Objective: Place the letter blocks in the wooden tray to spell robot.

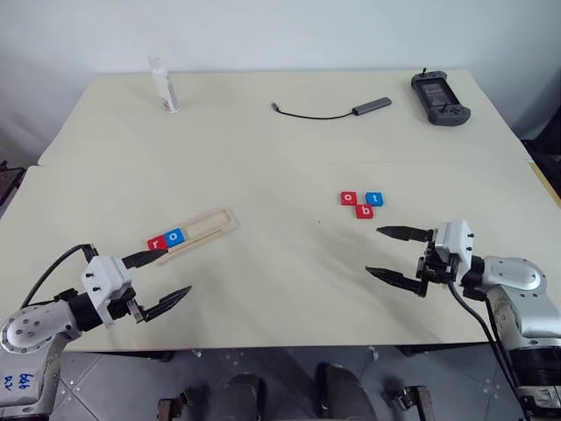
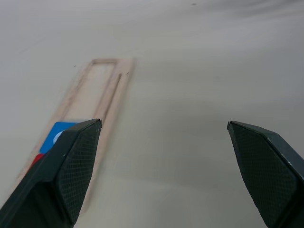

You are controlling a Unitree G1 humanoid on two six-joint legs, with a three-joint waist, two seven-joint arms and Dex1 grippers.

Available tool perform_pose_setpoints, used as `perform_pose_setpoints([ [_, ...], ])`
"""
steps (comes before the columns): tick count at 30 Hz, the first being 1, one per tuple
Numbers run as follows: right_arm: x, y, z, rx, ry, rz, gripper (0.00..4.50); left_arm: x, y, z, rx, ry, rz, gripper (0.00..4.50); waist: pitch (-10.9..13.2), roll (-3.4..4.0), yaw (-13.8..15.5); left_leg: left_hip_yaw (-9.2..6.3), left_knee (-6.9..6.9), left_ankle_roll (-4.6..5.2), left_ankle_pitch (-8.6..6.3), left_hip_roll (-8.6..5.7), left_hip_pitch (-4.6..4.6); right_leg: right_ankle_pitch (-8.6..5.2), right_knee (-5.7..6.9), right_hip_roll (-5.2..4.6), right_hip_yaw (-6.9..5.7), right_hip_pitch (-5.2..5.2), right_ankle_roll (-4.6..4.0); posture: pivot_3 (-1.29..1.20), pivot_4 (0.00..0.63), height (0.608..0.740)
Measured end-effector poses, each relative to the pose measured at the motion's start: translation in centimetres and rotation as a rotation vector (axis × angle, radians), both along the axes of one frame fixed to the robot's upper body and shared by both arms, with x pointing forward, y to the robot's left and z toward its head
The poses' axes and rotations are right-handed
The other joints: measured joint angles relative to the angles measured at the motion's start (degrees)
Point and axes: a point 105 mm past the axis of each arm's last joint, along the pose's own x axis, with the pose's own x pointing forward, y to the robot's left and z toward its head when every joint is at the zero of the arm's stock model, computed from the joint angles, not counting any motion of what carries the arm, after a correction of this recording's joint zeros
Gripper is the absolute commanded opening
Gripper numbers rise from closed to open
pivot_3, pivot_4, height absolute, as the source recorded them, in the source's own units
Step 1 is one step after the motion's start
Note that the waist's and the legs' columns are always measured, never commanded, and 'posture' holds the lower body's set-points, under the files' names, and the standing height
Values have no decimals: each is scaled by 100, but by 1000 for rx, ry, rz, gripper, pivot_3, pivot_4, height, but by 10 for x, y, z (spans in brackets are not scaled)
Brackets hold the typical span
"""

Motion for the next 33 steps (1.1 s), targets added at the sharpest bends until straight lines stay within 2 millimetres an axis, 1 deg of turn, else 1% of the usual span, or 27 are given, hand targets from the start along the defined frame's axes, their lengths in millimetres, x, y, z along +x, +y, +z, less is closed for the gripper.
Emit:
perform_pose_setpoints([
  [5,5,4,4,10,-10,15,4478,-6,4,-9,-21,29,57,4500,0,0,-1,0,0,-1,0,1,1,0,-2,2,0,0,0,0,150,740],
  [7,6,11,5,25,-15,36,4478,-11,11,-13,-46,46,97,4500,0,0,-21,2,0,-2,-1,4,2,0,0,1,3,-1,0,0,150,740],
  [12,7,46,10,72,-25,145,4478,-27,42,-22,-128,35,297,4500,0,1,-10,1,1,-7,-4,12,1,-2,-9,2,-1,-2,-3,0,150,740],
  [15,3,78,21,107,-58,245,4478,-35,63,-22,-209,14,432,4500,0,0,-1,-1,3,-7,-4,11,1,-2,-8,0,-1,-1,-3,0,150,740],
  [17,0,89,24,116,-66,280,4478,-36,68,-22,-219,9,457,4500,0,0,46,-12,5,-7,-4,5,-1,-2,-9,1,-12,3,-4,0,150,740],
  [20,-5,104,31,141,-80,313,4478,-36,88,-35,-237,28,536,4500,-1,-1,79,-11,5,-6,-4,1,-1,-2,-8,2,-12,1,-4,0,150,740],
  [22,-6,105,32,145,-85,311,4478,-33,93,-43,-244,46,550,4500,-2,-4,102,-12,5,-5,-4,-1,-2,-2,-7,2,-14,2,-4,0,150,740],
  [23,-7,104,31,141,-81,307,4478,-28,91,-43,-241,50,524,4500,-4,-7,137,-15,5,-4,-4,-2,-2,-2,-6,1,-17,3,-4,0,150,740],
  [25,-9,104,29,135,-75,306,4478,-15,85,-35,-232,36,462,4500,-6,-11,157,-22,8,-4,-3,-3,-3,-2,-4,0,-21,5,-5,0,150,740],
  [29,-11,94,26,107,-65,272,4478,15,72,-12,-167,8,291,4500,-8,-13,117,-20,6,-4,-3,-4,-1,-2,21,2,-19,2,-5,0,150,740],
  [33,-12,84,24,85,-58,233,4478,35,70,-5,-92,37,186,4500,-8,-13,30,-16,0,-6,-4,-2,-3,-3,22,9,-21,-2,-8,0,150,740],
])
